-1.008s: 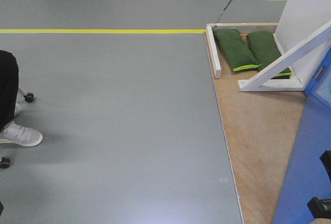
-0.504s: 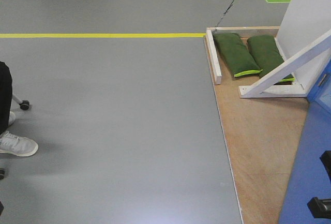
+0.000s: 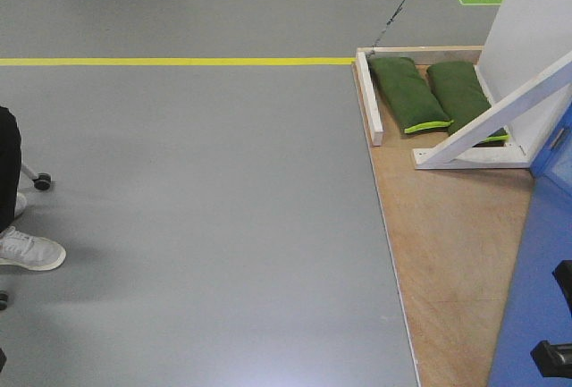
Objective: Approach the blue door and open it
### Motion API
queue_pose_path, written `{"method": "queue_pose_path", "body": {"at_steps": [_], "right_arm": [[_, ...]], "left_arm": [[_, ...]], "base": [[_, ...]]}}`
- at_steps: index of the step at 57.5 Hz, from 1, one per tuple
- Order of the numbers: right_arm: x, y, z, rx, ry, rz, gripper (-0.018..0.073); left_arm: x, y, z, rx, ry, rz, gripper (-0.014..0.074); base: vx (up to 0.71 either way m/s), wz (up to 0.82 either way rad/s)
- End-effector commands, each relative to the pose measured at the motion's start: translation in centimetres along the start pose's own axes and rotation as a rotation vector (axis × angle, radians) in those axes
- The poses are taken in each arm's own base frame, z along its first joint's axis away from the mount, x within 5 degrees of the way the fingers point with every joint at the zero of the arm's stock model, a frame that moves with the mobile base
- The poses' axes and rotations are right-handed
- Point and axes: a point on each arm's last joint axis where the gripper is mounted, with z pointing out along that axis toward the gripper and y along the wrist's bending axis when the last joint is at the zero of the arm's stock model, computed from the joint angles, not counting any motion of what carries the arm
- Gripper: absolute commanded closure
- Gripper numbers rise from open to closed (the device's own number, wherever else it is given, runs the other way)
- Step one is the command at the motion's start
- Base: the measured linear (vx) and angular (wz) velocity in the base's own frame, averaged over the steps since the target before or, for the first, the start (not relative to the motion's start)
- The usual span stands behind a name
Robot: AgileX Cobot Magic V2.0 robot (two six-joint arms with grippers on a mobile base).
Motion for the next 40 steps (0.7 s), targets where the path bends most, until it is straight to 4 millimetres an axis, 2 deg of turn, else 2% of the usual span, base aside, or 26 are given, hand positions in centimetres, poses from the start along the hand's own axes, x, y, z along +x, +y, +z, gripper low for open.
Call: {"method": "queue_pose_path", "body": {"at_steps": [1,5,6,11,16,17,22,31,40], "right_arm": [[-1.5,0.2,-0.4,-0.01,-0.091,-0.01,0.0547],[-3.7,0.4,-1.4,-0.011,-0.105,-0.01,0.0547],[-5.0,0.6,-2.0,-0.014,-0.129,-0.01,0.0547],[-8.9,1.0,-4.4,-0.022,-0.202,-0.01,0.0547],[-13.5,1.6,-7.7,-0.04,-0.356,-0.01,0.0547],[-18.2,2.2,-10.9,-0.064,-0.513,-0.001,0.0547],[-19.5,2.3,-11.4,-0.07,-0.563,-0.001,0.0547],[-20.3,2.4,-11.8,-0.064,-0.663,-0.039,0.0547],[-22.7,2.7,-14.7,-0.082,-1.083,-0.075,0.0547]], "left_arm": [[-1.7,0.0,-0.4,0.008,-0.122,-0.008,0.0524],[-1.7,0.0,-0.4,0.008,-0.122,-0.008,0.0524],[-1.7,0.0,-0.4,0.008,-0.122,-0.008,0.0524],[-1.7,0.0,-0.4,0.008,-0.122,-0.008,0.0524],[-1.7,0.0,-0.4,0.008,-0.122,-0.008,0.0524],[-1.7,0.0,-0.4,0.008,-0.122,-0.008,0.0524],[-1.7,0.0,-0.4,0.008,-0.122,-0.008,0.0524],[-1.7,0.0,-0.4,0.008,-0.122,-0.008,0.0524],[-1.7,0.0,-0.4,0.008,-0.122,-0.008,0.0524]], "base": [[0.0,0.0],[0.0,0.0],[0.0,0.0],[0.0,0.0],[0.0,0.0],[0.0,0.0],[0.0,0.0],[0.0,0.0],[0.0,0.0]]}}
